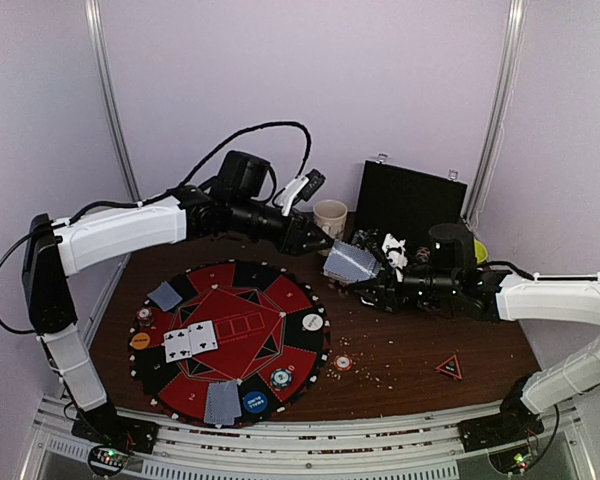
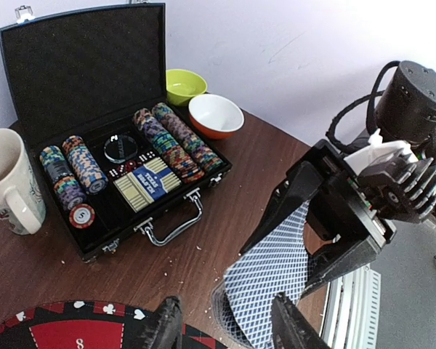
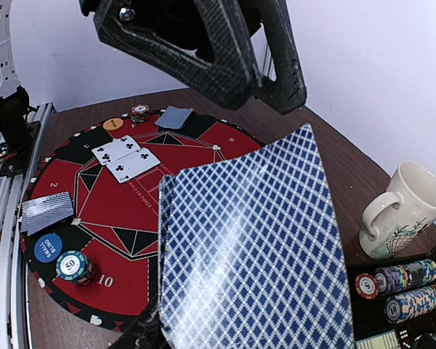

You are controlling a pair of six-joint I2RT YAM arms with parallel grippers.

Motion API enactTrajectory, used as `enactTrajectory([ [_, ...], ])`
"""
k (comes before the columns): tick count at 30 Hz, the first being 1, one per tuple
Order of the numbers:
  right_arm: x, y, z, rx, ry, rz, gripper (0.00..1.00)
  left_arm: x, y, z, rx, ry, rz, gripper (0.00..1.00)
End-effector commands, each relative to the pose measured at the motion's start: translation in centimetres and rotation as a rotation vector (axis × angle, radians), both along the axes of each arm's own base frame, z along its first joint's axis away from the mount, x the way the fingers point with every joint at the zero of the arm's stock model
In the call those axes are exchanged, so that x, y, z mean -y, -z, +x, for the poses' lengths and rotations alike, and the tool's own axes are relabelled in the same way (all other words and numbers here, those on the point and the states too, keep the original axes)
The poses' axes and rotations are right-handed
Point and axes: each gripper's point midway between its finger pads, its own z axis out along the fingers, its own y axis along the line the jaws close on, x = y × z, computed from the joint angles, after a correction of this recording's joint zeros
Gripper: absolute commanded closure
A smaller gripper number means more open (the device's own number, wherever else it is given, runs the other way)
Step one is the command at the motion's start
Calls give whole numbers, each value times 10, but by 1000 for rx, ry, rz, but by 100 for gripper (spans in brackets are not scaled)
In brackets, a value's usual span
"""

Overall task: Distribute texas hold em gaming equipment
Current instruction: Pick up the poker card from the face-down deck piles.

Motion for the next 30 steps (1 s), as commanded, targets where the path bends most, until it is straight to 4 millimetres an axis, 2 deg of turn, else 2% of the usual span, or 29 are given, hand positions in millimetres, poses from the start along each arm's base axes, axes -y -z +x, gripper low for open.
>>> enactTrajectory([
  [1,-4,-15,1,32,-10,27,52,8,2,0,-8,27,-18,56],
  [5,-4,-14,2,32,-9,27,52,12,8,-1,-31,47,-17,59],
  [9,-4,-14,2,32,-9,25,52,16,6,-4,-39,78,-31,72],
  [16,-2,-14,2,40,-3,19,52,19,9,-11,-51,117,-34,85],
  [19,-1,-12,2,37,1,17,52,20,5,-13,-51,135,-46,100],
  [24,1,-14,2,44,9,28,52,16,-11,-18,-24,142,-66,100],
  [30,3,-13,2,43,17,31,52,10,-19,-24,4,152,-78,100],
])
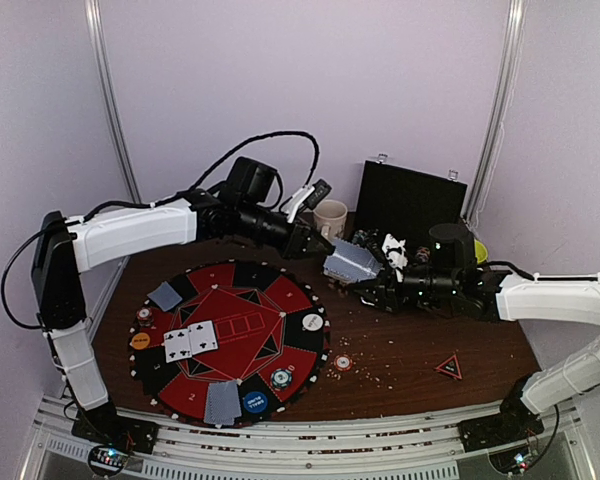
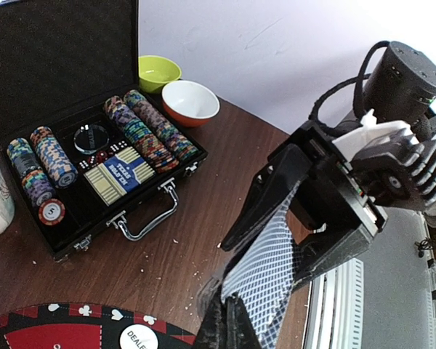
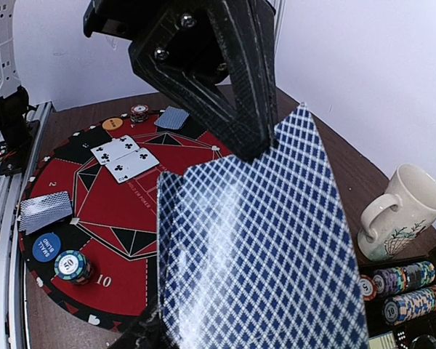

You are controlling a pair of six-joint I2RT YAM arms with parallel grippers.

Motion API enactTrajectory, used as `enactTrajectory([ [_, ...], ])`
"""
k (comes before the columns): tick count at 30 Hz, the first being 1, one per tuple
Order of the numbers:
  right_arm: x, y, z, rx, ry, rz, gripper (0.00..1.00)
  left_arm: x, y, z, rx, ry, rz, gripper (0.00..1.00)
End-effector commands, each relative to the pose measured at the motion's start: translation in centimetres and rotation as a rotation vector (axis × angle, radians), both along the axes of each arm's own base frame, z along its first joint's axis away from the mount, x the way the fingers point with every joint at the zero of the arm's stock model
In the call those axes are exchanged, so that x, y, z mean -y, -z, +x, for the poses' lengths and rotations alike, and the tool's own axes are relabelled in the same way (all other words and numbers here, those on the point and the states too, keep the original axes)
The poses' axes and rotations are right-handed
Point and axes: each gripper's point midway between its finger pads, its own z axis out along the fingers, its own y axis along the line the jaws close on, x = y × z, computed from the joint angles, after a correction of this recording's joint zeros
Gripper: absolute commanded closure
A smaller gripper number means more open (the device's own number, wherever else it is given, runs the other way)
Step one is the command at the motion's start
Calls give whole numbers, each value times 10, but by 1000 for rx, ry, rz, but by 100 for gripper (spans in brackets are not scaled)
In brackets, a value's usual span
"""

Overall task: Distribute texas hold em gaming equipment
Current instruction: Pick up the poker card from the face-down deck piles, then flop the poker card into the community card area.

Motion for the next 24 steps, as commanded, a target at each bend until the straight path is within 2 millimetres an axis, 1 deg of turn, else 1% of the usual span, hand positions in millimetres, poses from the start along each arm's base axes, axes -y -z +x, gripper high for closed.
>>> enactTrajectory([
  [1,3,-11,1,36,17,30,52,-2,-39,-15,79,57,-84,100],
  [4,3,-9,1,33,19,26,52,-5,-47,-18,98,69,-100,100],
  [8,5,-10,3,34,31,31,53,-12,-68,-22,144,63,-140,100],
  [11,6,-10,4,33,38,36,52,-27,-76,-19,156,19,-136,100],
  [14,6,-12,4,36,39,39,53,-50,-87,-12,184,-51,-114,100],
  [16,6,-11,4,34,40,38,53,-76,-92,-1,218,-138,-62,100],
  [18,7,-11,4,38,39,38,52,-109,-92,15,272,-268,34,100],
  [19,7,-12,4,41,36,37,52,-129,-87,26,309,-355,118,100],
  [20,7,-12,3,41,35,35,52,-149,-80,36,351,-437,220,100],
  [21,7,-12,3,43,36,34,52,-174,-64,44,375,-526,360,100],
  [22,7,-13,3,45,38,36,52,-193,-51,50,383,-589,468,100],
  [23,7,-15,3,50,38,37,52,-206,-34,52,378,-611,564,100],
  [24,7,-15,3,50,38,38,52,-225,-14,58,381,-670,698,100],
])
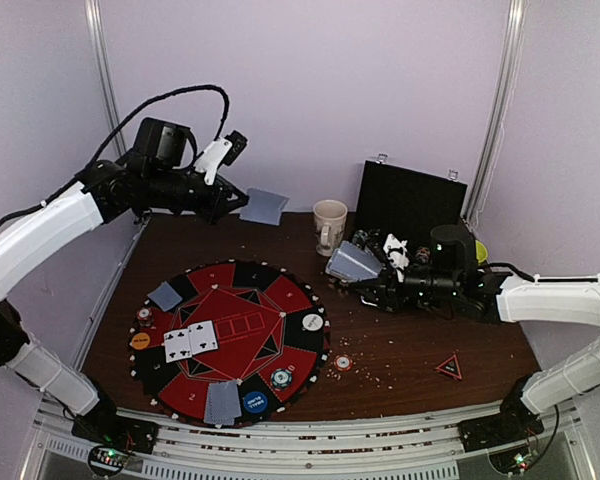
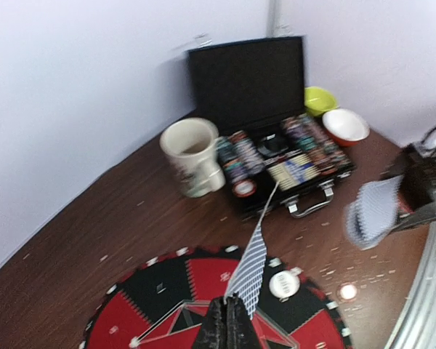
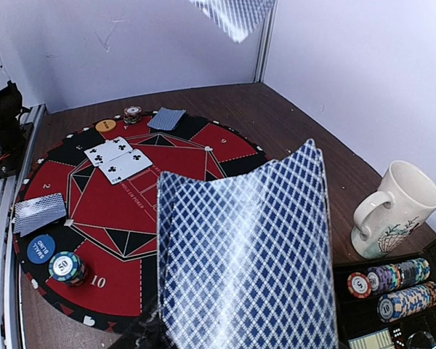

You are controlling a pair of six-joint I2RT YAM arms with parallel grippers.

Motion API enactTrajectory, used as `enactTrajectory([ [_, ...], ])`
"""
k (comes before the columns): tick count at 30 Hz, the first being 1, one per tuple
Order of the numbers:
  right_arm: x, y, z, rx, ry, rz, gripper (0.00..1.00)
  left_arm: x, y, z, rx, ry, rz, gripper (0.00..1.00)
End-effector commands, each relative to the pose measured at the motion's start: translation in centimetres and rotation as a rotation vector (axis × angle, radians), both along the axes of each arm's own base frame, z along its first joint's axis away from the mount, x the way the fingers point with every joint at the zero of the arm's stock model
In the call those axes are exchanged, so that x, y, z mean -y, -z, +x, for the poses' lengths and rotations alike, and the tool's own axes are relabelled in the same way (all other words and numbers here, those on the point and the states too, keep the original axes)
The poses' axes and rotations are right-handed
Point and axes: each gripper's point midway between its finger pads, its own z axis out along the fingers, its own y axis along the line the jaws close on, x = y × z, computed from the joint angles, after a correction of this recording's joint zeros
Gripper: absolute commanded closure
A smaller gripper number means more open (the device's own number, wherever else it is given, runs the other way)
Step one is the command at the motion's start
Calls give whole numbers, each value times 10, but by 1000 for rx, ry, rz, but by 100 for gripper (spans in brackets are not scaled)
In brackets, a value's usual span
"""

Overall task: Distribute texas hold em gaming equipment
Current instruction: Flop the poker card into the community card area.

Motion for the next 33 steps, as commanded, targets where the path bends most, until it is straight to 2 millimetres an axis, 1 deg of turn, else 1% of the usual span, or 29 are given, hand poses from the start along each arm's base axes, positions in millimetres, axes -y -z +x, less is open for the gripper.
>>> enactTrajectory([
  [1,4,-17,0,45,14,35,52,-96,92,27,-38,-383,582,100],
  [3,4,-18,1,44,13,33,52,-112,125,25,-63,-434,738,100],
  [4,4,-18,1,42,14,32,52,-117,137,24,-63,-447,800,100],
  [5,4,-18,1,41,14,32,52,-119,149,23,-60,-454,860,100],
  [7,4,-18,1,42,13,30,52,-123,166,25,-42,-478,955,100],
  [9,4,-18,1,42,15,29,52,-117,178,29,-8,-493,1016,100],
  [11,4,-18,1,44,15,29,52,-102,190,32,37,-477,1065,100],
  [13,3,-19,2,41,14,31,52,-85,205,30,87,-437,1134,100],
  [15,3,-20,2,44,15,32,52,-75,226,24,82,-375,1192,100],
  [17,4,-20,2,46,16,29,52,-67,245,14,57,-308,1215,100],
  [20,4,-19,1,48,16,23,52,-65,268,-5,-23,-223,1205,100],
  [24,5,-20,1,50,15,20,52,-69,291,-33,-146,-120,1203,100],
  [26,5,-19,2,50,15,21,52,-67,301,-45,-206,-72,1182,100],
  [29,4,-20,1,49,12,23,52,-63,308,-57,-268,-27,1141,100],
  [31,4,-19,2,46,13,22,52,-58,309,-62,-292,-5,1110,100],
  [33,4,-19,1,49,12,22,52,-58,309,-65,-302,1,1101,100],
])
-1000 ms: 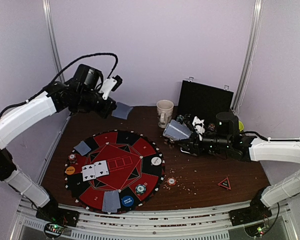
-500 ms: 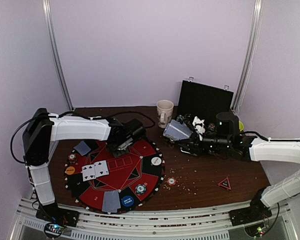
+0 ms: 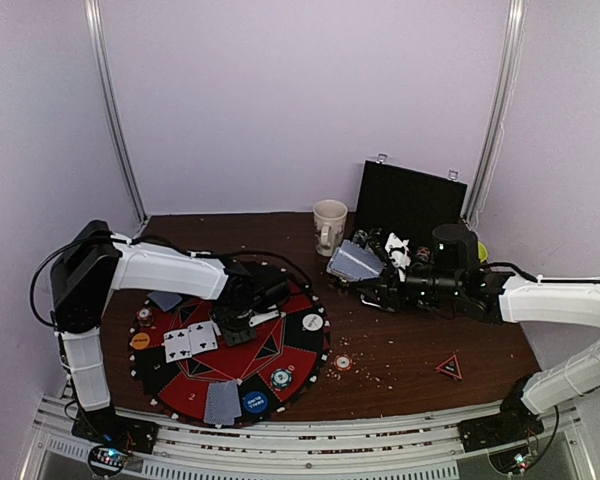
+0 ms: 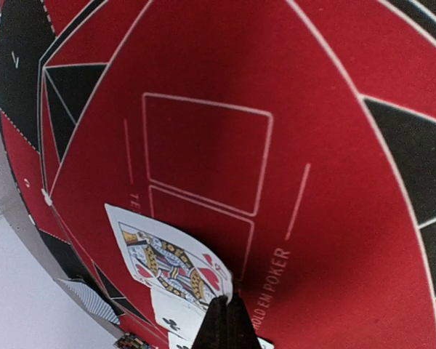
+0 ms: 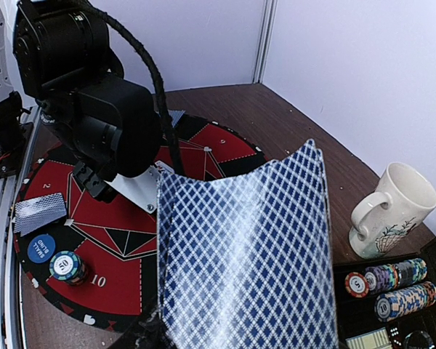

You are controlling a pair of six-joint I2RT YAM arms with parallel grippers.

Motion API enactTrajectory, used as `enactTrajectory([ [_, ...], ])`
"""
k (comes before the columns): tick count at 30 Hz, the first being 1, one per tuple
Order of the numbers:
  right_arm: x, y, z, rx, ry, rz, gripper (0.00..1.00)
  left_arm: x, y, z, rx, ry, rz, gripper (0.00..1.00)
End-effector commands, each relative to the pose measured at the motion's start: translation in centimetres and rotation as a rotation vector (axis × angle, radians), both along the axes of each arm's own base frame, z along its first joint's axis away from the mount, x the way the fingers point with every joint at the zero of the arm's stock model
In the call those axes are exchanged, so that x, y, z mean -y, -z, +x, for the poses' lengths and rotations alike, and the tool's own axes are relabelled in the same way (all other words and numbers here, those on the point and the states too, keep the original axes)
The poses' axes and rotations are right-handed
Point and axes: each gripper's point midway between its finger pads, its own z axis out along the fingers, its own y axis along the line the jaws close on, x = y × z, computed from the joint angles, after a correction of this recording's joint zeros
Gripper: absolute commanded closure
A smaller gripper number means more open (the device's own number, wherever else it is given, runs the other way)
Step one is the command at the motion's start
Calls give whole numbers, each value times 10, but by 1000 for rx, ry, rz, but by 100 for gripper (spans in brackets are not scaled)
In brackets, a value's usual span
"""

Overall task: Distribute texas hold em gaming equipment
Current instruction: Flop the poker card into the community card area.

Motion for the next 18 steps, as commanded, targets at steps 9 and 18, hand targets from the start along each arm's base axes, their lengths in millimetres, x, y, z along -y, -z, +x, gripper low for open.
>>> enactTrajectory([
  [9,2,-16,2,45,10,24,52,6,-3,-26,-130,15,-103,100],
  [18,3,-17,3,46,11,24,52,-5,3,-35,-160,26,-62,100],
])
